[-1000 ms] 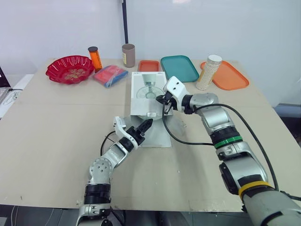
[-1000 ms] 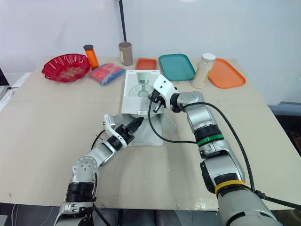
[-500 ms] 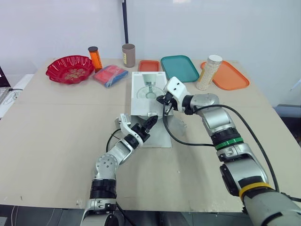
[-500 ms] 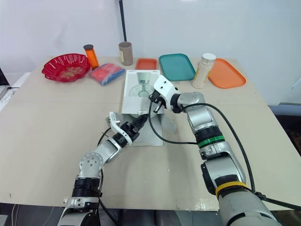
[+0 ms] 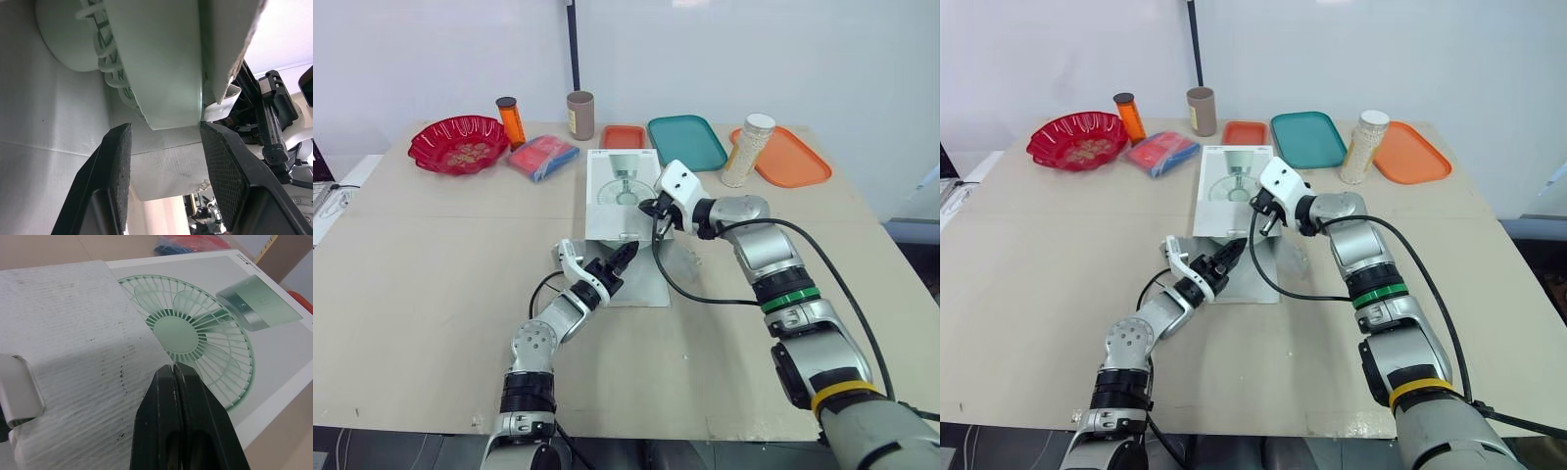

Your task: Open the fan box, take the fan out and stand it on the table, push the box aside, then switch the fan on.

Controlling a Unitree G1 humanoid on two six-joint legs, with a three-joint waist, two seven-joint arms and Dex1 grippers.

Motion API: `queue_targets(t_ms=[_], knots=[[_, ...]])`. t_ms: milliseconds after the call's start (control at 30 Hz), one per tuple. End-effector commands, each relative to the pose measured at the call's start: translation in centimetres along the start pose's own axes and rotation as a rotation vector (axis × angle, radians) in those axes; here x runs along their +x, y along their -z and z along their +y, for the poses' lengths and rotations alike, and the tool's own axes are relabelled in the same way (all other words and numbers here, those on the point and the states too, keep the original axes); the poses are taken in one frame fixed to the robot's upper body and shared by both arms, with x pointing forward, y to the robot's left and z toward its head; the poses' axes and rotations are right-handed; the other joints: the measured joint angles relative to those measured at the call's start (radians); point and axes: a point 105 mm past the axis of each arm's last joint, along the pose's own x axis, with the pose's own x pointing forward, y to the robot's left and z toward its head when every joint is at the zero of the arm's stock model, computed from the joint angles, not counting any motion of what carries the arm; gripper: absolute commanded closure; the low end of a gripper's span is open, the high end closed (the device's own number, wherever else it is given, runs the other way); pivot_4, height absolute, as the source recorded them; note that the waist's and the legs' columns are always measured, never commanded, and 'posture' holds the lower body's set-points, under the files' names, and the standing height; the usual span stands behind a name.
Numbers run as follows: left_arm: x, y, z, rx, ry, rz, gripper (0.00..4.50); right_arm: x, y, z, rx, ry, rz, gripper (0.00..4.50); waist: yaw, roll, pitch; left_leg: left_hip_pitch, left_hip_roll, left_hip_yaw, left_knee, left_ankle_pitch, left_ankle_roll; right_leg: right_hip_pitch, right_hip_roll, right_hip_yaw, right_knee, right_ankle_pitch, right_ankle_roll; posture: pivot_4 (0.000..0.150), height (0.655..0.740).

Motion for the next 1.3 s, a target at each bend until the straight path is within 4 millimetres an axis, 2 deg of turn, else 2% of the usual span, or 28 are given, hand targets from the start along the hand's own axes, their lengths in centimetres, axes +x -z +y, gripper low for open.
queue_targets(t_ms=[33,367,533,767,900,1067,1300], knots=[[0.3,-0.3,0.1,-0.054,-0.004,-0.045,2.19,-0.2,1.4,0.3,0.011,-0.003,0.045,4.50,0.000,0.000,0.000,0.000,0.000,0.000,0.000,0.000,0.000,0.000,0.000,0.000,0.000,0.000,0.000,0.150,0.7400],[0.6,-0.5,-0.1,-0.084,0.017,-0.065,2.19,-0.5,1.6,0.3,0.012,0.001,0.054,4.50,0.000,0.000,0.000,0.000,0.000,0.000,0.000,0.000,0.000,0.000,0.000,0.000,0.000,0.000,0.000,0.150,0.7400],[0.5,-0.6,-0.3,-0.098,0.032,-0.069,3.47,-0.5,1.6,0.4,0.011,0.000,0.056,4.50,0.000,0.000,0.000,0.000,0.000,0.000,0.000,0.000,0.000,0.000,0.000,0.000,0.000,0.000,0.000,0.150,0.7400],[0.1,-0.4,0.4,-0.110,-0.014,-0.050,3.54,-0.4,1.4,0.5,0.010,-0.003,0.051,4.50,0.000,0.000,0.000,0.000,0.000,0.000,0.000,0.000,0.000,0.000,0.000,0.000,0.000,0.000,0.000,0.150,0.7400],[-1.1,-0.2,0.7,-0.091,-0.029,-0.023,3.54,-0.4,1.3,0.6,0.012,-0.006,0.048,4.50,-0.001,0.000,0.000,0.000,0.000,0.000,0.000,0.000,0.000,0.000,0.000,0.000,0.000,0.000,0.000,0.150,0.7400],[-3.5,-0.7,0.5,-0.073,-0.024,-0.008,3.54,-0.4,1.4,0.9,0.017,-0.013,0.049,4.50,-0.003,0.000,0.000,0.000,0.000,0.000,0.000,0.000,0.000,0.000,0.000,0.001,0.000,0.000,0.000,0.150,0.7400],[-6.6,0.5,-0.7,-0.074,0.001,0.074,3.54,-0.5,1.5,1.2,0.013,-0.026,0.055,4.50,-0.002,0.000,0.000,0.000,0.001,0.000,0.000,0.000,0.000,0.000,0.000,0.001,0.000,0.000,0.000,0.150,0.7400]])
